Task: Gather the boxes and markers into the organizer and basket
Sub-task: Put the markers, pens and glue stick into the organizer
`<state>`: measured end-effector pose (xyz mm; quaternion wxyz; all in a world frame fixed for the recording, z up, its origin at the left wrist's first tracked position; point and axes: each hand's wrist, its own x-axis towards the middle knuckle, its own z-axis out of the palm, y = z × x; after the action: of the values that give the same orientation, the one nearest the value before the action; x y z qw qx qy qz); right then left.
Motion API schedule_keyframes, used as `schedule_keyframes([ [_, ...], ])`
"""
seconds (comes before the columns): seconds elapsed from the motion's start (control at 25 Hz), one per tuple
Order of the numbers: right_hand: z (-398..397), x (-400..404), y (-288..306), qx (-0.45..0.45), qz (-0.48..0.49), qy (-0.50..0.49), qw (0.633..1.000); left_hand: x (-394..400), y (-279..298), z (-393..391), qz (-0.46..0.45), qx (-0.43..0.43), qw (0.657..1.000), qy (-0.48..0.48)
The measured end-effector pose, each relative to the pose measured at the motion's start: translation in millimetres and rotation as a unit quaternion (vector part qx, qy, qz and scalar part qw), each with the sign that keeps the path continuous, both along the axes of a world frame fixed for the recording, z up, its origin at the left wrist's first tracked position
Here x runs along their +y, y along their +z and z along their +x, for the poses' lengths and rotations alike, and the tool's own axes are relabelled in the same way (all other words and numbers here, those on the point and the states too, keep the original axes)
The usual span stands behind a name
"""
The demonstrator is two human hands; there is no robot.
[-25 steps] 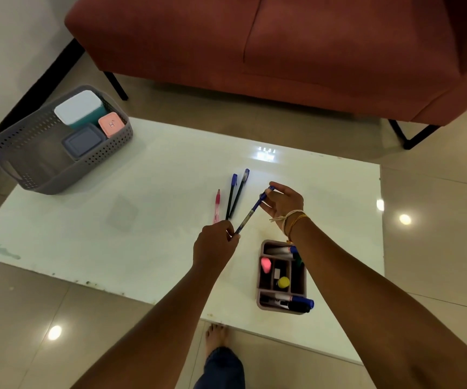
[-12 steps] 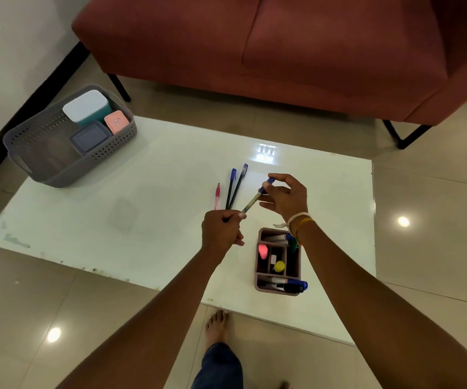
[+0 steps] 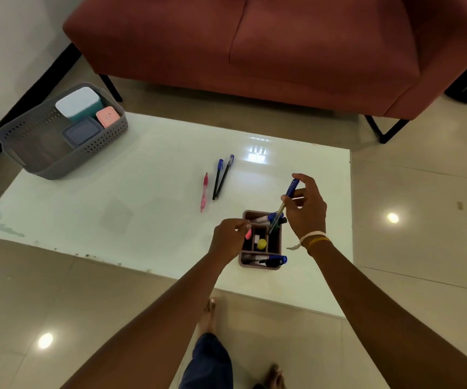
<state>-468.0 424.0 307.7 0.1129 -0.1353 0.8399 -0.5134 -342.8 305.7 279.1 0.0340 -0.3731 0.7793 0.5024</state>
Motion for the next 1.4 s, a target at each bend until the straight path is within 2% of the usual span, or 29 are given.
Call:
schedule_keyframes([
  [0.08, 6.7, 19.7, -1.9, 0.042, 0.028, 0.009, 0.999, 8.9, -8.3, 10.6, -0.003, -0.025, 1.0, 0.0],
  [0.32, 23.5, 39.8, -21.5, 0.013, 0.056, 0.044, 0.997, 23.8, -24.8, 33.2, 0.038, -0.059, 0.998, -0.002],
  [0.44, 27.4, 36.7, -30.7, 0.057, 0.08, 0.095, 0.991, 25.8, -27.4, 38.9, 0.06, -0.053, 0.997, 0.011],
  [0.6, 20.5, 30.2, -33.4, 0.068, 0.126, 0.121, 0.982, 18.9, -27.7, 39.8, 0.028, -0.059, 0.997, -0.04],
  [0.8, 1.0, 0.0, -14.0, 0.122, 0.145, 0.098, 0.977, -12.9, -16.4, 35.8, -0.008, -0.067, 0.997, -0.029],
  [0.96, -15.9, -55.2, -7.3, 0.12, 0.158, 0.141, 0.97, -56.1, -14.2, 24.0, -0.014, -0.068, 0.998, 0.003],
  [1.04, -22.1, -86.5, -14.9, 0.104, 0.178, 0.159, 0.965, -79.7, -19.5, 16.6, 0.001, -0.064, 0.997, 0.04],
  [1.12, -26.9, -119.7, -27.2, 0.046, 0.202, 0.167, 0.964, -102.2, -27.1, 8.9, 0.004, -0.074, 0.996, 0.058],
  [1.28, -33.8, -169.1, -60.9, -0.097, 0.259, 0.146, 0.95, -138.7, -42.3, -9.0, -0.028, -0.111, 0.993, 0.026],
  [1.4, -35.5, -195.8, -87.6, -0.141, 0.276, 0.116, 0.944, -162.3, -59.3, -17.2, -0.056, -0.127, 0.99, 0.008],
])
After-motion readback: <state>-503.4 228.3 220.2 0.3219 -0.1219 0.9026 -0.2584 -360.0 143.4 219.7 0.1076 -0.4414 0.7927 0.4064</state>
